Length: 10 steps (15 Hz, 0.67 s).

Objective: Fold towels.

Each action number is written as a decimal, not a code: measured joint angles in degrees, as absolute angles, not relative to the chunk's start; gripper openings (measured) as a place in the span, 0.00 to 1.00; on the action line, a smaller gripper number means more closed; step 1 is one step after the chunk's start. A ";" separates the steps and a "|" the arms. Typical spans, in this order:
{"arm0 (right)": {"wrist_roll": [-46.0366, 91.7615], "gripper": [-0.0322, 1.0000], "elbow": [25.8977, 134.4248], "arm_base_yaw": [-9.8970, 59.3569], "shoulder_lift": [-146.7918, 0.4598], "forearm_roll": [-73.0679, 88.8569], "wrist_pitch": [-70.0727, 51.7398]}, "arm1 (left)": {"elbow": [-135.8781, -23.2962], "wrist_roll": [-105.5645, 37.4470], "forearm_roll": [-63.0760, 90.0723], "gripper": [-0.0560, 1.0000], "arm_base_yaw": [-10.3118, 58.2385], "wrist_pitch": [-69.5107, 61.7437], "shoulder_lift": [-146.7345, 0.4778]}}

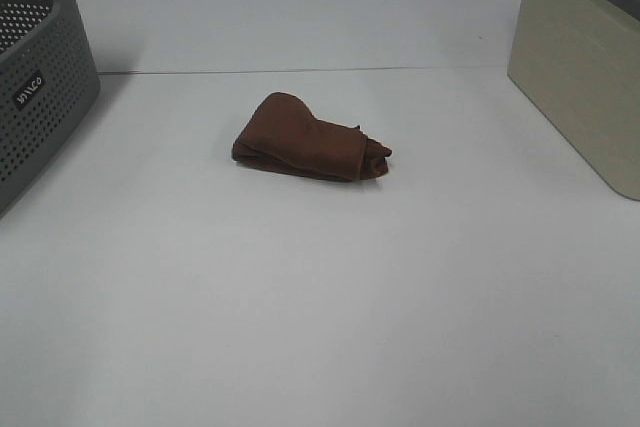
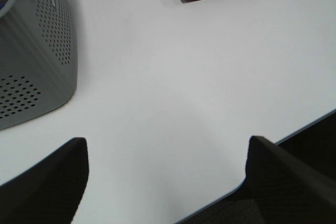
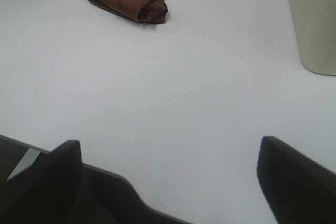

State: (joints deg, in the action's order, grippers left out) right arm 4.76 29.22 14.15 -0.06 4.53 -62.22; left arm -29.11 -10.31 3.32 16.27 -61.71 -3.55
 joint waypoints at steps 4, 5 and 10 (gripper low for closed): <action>5.56 0.85 29.11 14.15 -0.17 4.53 -61.54 | -28.71 -10.43 3.95 0.79 16.27 -60.79 -3.55; 5.56 0.85 29.11 14.15 -0.17 4.53 -61.54 | -28.71 -10.43 3.95 0.79 16.27 -60.73 -3.55; 5.56 0.85 29.11 14.15 -0.17 4.53 -61.54 | -28.71 -10.43 4.01 0.79 15.24 -60.56 -3.55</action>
